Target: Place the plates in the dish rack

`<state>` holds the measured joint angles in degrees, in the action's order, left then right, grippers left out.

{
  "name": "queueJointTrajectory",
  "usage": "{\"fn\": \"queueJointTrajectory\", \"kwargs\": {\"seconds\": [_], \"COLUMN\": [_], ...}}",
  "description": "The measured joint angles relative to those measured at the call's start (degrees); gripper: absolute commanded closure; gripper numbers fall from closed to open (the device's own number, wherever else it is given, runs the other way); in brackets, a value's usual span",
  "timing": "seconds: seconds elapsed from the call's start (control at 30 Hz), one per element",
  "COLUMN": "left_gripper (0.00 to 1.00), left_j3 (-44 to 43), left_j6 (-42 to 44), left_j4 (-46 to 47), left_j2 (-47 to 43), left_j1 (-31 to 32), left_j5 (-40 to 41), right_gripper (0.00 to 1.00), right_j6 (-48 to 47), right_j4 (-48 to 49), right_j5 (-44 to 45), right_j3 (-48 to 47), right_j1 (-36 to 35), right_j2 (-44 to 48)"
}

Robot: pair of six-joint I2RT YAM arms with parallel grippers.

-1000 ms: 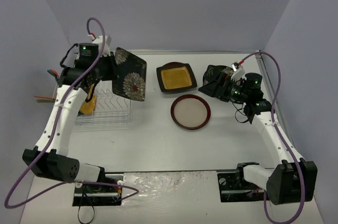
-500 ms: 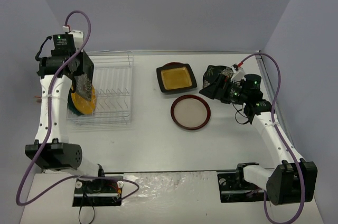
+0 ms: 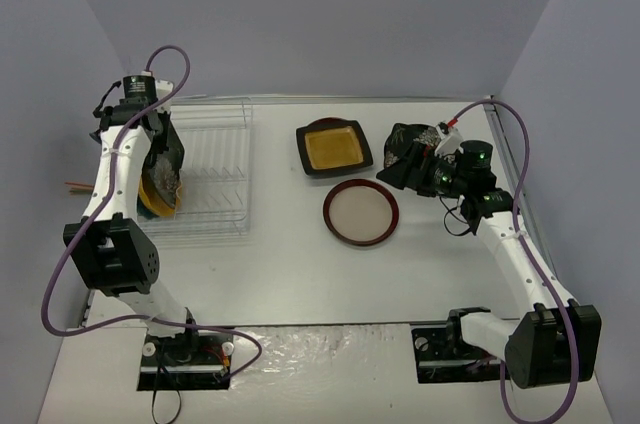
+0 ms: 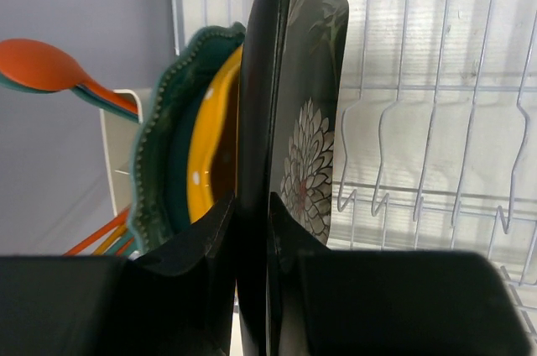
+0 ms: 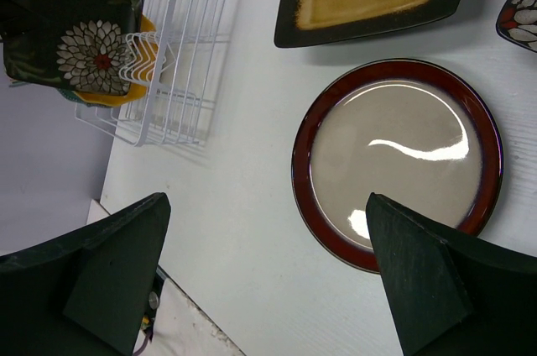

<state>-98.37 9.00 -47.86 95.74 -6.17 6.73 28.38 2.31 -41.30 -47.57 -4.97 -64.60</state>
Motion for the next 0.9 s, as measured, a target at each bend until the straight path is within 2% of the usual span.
{"fn": "queueJointTrajectory", "kwargs": {"seconds": [0.13,0.23,0.27,0.43,0.5,0.8,0.9], "left_gripper": [1.0,0.93,0.9,0.58,0.49,0.3,0.26], "left_j3": [4.2,6.6,7.3,8.3,8.3,8.3,8.3], "left_j6": [-0.3,-0.6,-0.7,-1.0,-0.9,-1.6,-2.0], "left_j4": [1.7,2.6,3.0,4.6,5.7,7.5,7.5], "left_j2": [0.0,0.0,0.0,-0.3,-0.4,-3.0,-4.7], "left_j1": [0.0,0.1,0.1,0.0,0.0,0.0,-0.3], "left_j5": [-1.0,-1.5,-1.6,-1.3,-0.6,-0.6,-0.2], "right_gripper": [0.0,0.0,0.0,0.0,0.0,0.0,0.0], "right_j6": [0.0,0.0,0.0,0.0,0.0,0.0,-0.2], "right_j4": [0.0,0.0,0.0,0.0,-0.1,-1.8,-3.4], "right_j5": [0.1,0.4,0.5,1.1,1.4,4.6,7.4], "right_j3": [0.0,0.0,0.0,0.0,0.1,0.3,0.3], "right_j1": [0.0,0.0,0.0,0.0,0.0,0.0,0.0], "right_j2": [0.0,-0.1,-0.1,-0.2,-0.2,-0.1,0.0]}}
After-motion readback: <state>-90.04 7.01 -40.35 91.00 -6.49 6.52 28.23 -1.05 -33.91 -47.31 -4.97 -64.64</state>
